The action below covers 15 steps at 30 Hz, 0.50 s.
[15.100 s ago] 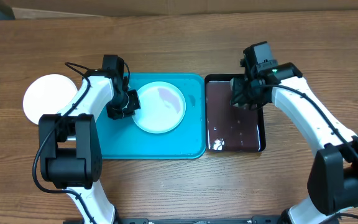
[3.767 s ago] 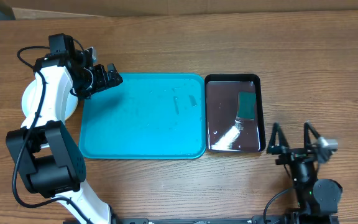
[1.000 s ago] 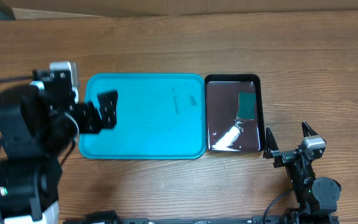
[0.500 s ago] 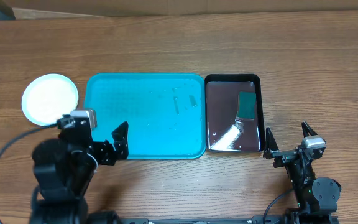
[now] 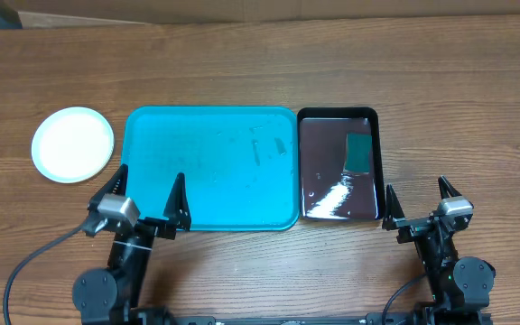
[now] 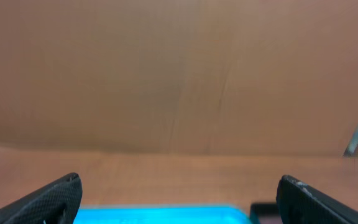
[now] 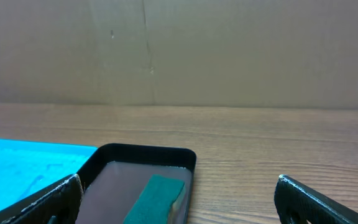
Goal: Clean dirty plates on tray and stack at the side
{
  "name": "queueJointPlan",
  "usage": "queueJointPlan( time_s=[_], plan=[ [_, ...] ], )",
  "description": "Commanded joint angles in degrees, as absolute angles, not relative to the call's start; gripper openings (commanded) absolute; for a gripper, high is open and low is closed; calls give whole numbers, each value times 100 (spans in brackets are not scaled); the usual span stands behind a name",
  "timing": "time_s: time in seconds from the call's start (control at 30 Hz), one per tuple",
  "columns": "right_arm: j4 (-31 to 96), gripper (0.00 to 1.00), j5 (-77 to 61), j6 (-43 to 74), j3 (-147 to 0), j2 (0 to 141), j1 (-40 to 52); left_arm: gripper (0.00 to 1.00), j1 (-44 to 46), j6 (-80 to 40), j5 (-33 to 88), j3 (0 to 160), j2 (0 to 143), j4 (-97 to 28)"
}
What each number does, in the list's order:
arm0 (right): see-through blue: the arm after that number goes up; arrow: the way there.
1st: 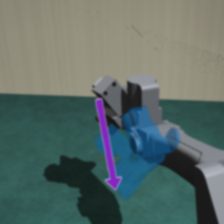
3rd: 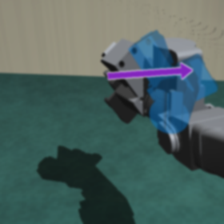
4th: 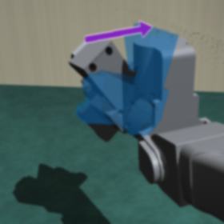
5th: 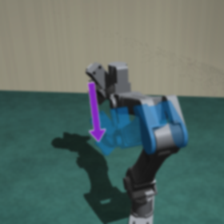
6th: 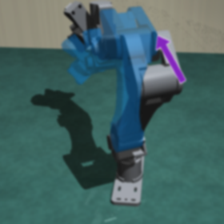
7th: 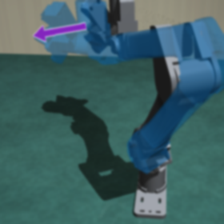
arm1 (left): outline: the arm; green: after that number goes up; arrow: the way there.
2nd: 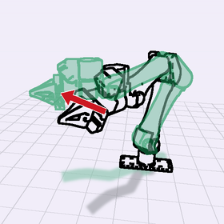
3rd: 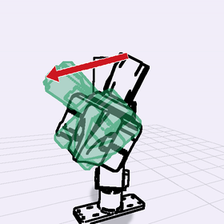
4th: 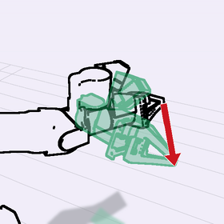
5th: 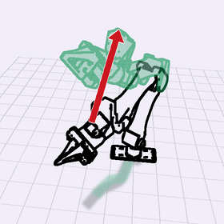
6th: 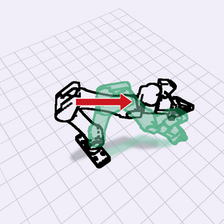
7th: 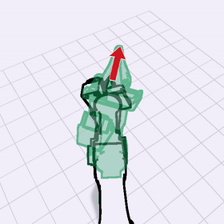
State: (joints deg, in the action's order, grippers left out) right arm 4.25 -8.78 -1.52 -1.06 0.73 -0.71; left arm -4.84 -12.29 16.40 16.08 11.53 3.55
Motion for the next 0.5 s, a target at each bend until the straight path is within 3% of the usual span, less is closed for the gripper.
queueJointPlan(
  time_s=[0.0, 0.47],
  plan=[
    [399, 100, -908, -176, -45, 16, -71, 100, -403, -1435, 1599, 1205, 801, 913],
    [399, 100, -908, -176, -45, 16, -71, 100, -403, -1437, 1461, 287, 307, 1398]
  ],
)
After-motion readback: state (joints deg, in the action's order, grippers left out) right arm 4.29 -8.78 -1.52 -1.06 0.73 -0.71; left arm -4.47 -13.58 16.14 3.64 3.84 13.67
